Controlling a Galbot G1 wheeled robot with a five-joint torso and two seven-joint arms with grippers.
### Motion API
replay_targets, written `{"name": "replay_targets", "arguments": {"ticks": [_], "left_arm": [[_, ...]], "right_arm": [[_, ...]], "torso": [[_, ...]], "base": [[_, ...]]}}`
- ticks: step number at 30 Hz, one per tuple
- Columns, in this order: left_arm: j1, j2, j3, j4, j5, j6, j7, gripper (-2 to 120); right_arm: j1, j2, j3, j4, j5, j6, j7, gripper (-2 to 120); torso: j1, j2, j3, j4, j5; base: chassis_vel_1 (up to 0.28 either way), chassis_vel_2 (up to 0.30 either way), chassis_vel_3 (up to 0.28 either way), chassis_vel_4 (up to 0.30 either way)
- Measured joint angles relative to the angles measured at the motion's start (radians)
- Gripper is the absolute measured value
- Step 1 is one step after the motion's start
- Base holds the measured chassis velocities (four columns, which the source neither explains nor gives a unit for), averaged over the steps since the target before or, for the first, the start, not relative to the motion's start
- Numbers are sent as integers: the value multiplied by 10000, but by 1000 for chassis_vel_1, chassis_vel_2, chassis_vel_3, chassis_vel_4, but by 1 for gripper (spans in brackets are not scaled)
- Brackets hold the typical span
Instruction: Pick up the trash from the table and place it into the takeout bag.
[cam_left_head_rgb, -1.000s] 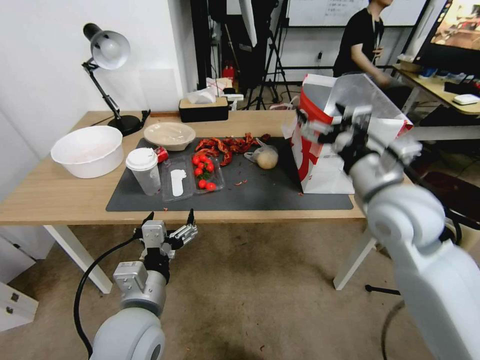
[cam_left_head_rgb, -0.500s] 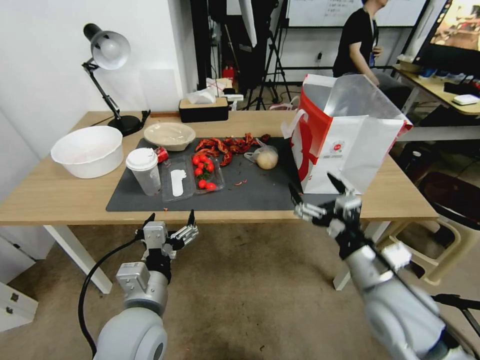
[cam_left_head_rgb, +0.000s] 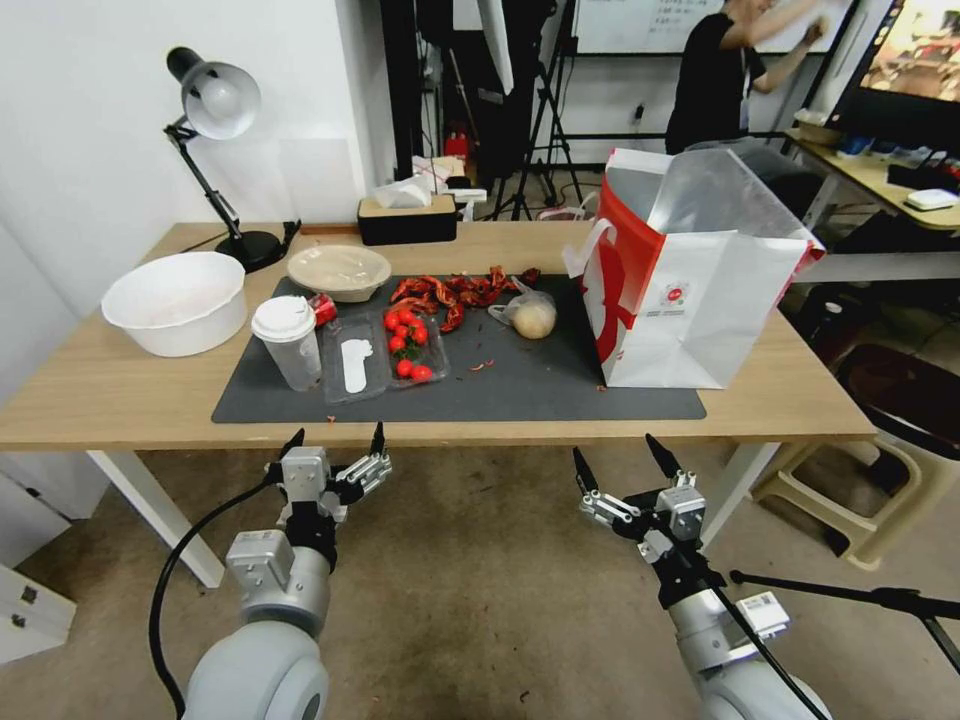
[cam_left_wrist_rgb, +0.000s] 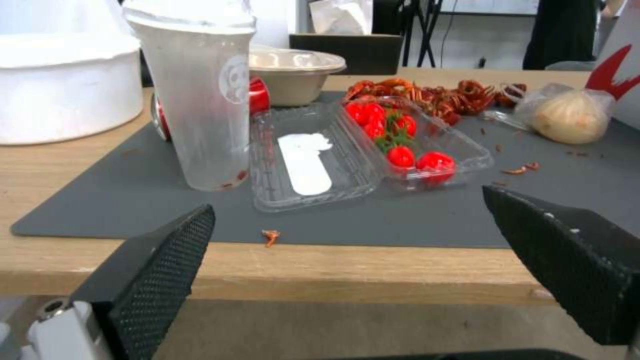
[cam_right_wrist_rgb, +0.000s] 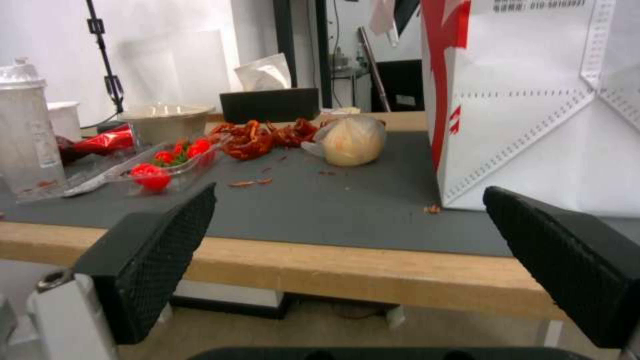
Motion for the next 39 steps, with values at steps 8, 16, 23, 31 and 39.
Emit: {"name": "replay_targets", "arguments": {"ticks": [8,16,23,31,39], "left_arm": [[120,-65,-12,-68,52,-53,-58,100],[105,-97,1,-69,71,-54,-126,100],[99,-94,-11,-68,77,-75,-126,100],[168,-118,-35,-129,160,-82,-127,100],[224,-157,-77,-201,214,-89,-125,100]], "right_arm": [[218,86,-163,-82,-13,-351,29,100],[372,85,-275,-33,-72,-647,99,100],[1297,-126,-550,7,14,-1613,214,100],[3262,-462,-1516,-258,337,-3892,973,100],[5622,-326,-3035,-636,565,-5637,2337,100]], "torso": [[0,-1,0,-1,0],[1,-1,0,-2,0],[1,-1,1,-3,0],[1,-2,2,-2,0],[1,-2,1,0,1]], "base": [[0,0,0,0],[0,0,0,0],[0,0,0,0],[0,0,0,0],[0,0,0,0]]}}
